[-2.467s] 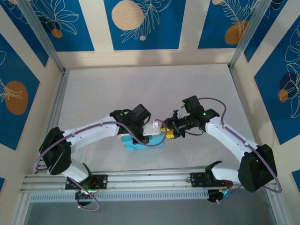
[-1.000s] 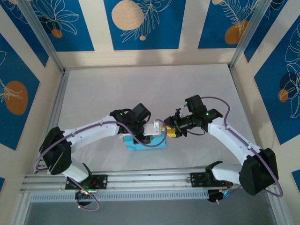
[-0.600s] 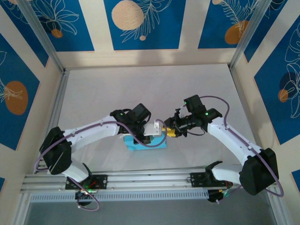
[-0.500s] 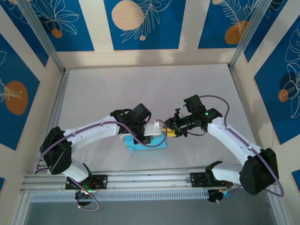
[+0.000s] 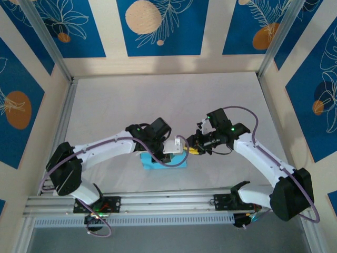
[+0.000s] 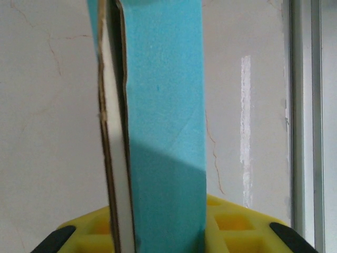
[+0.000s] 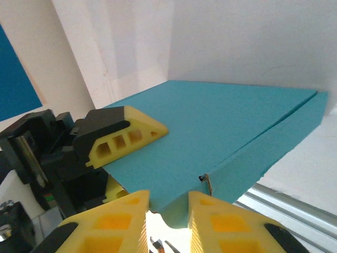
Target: Fold the paper box
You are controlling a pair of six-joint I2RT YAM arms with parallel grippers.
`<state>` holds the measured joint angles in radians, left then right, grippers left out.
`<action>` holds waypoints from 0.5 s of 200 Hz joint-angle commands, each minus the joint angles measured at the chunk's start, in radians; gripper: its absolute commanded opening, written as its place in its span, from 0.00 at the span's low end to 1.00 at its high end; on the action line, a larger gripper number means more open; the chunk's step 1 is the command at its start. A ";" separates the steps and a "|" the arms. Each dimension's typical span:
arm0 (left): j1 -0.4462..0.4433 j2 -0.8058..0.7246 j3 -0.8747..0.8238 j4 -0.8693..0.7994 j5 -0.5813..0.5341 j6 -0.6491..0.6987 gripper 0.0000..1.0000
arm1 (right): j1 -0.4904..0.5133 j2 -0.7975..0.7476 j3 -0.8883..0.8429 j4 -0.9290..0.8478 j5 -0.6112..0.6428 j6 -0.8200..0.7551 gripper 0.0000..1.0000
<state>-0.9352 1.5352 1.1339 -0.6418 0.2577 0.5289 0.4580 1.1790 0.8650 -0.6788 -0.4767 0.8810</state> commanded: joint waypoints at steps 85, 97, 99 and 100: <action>-0.008 -0.037 -0.025 0.096 0.002 -0.041 0.32 | 0.031 0.017 -0.037 -0.112 0.123 -0.105 0.22; -0.007 -0.035 -0.025 0.093 0.000 -0.041 0.32 | 0.040 0.021 -0.034 -0.113 0.133 -0.109 0.21; -0.008 -0.036 -0.025 0.093 0.000 -0.041 0.32 | 0.042 0.022 -0.032 -0.113 0.135 -0.110 0.21; -0.008 -0.035 -0.026 0.094 0.000 -0.041 0.32 | 0.043 0.022 -0.031 -0.114 0.136 -0.111 0.21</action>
<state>-0.9386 1.5276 1.1168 -0.6048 0.2527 0.5018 0.4747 1.1751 0.8612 -0.6979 -0.4328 0.8005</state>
